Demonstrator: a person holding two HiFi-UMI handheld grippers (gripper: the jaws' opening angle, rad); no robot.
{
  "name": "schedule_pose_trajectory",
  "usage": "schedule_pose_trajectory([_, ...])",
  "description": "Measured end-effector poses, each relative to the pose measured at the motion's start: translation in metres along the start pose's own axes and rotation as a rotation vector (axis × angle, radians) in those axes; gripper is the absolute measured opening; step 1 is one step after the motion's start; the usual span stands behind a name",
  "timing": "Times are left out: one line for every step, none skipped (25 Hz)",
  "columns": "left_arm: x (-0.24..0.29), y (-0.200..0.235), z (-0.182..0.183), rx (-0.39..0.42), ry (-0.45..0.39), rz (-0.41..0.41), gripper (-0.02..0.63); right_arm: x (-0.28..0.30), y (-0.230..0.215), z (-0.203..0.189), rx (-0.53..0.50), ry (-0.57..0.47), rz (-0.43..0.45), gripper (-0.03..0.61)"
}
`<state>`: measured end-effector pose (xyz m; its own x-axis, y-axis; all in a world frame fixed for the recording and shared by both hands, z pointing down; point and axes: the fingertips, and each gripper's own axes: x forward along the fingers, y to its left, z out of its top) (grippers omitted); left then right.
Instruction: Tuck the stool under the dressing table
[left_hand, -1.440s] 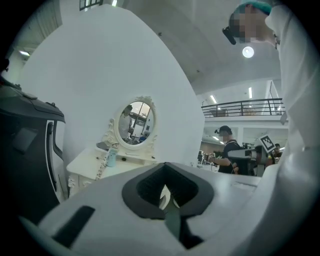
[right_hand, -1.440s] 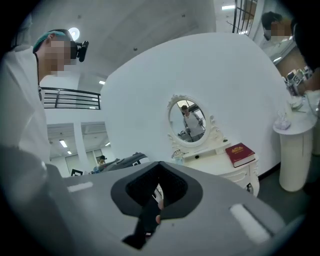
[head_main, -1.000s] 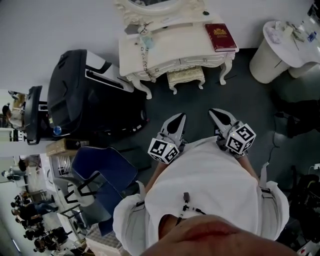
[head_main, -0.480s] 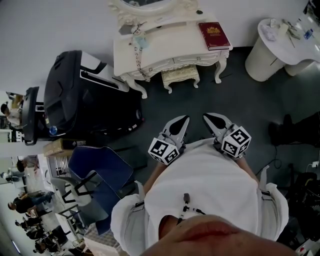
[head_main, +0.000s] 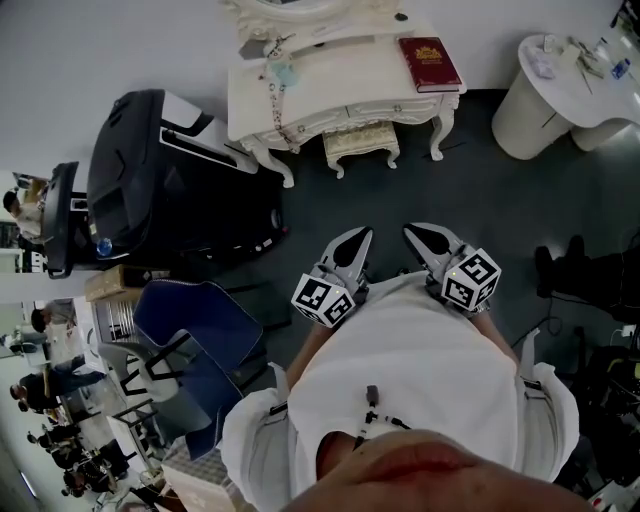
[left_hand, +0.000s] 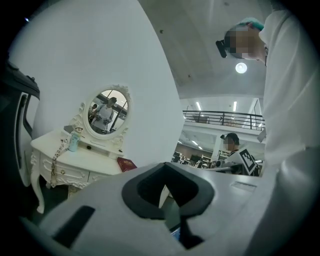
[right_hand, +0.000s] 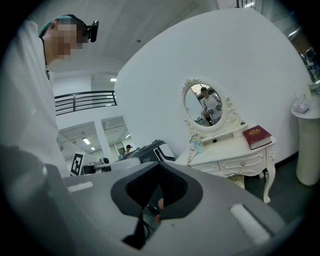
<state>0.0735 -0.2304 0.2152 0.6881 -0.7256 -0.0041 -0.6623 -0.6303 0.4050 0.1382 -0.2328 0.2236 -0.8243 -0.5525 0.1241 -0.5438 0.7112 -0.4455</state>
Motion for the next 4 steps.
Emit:
schedule_pose_trajectory([-0.001,0.0001,-0.0002,-0.004,-0.003,0.005,0.008,-0.0003,0.0005,-0.0007,0.002,0.003,0.003,0.006])
schedule_pose_trajectory([-0.0019,0.0,-0.0002,-0.005,-0.004,0.009,0.008,-0.0005,0.001,-0.0011,0.003,0.004,0.006,0.006])
schedule_pose_trajectory([-0.0026,-0.0003,-0.0003,-0.005,-0.004,0.011,0.008,-0.0006,0.0015,-0.0014,0.005,0.004,0.008,0.006])
schedule_pose_trajectory([-0.0033,-0.0007,-0.0003,-0.004,-0.005,0.013,0.008,-0.0008,0.0019,-0.0017,0.006,0.005,0.01,0.006])
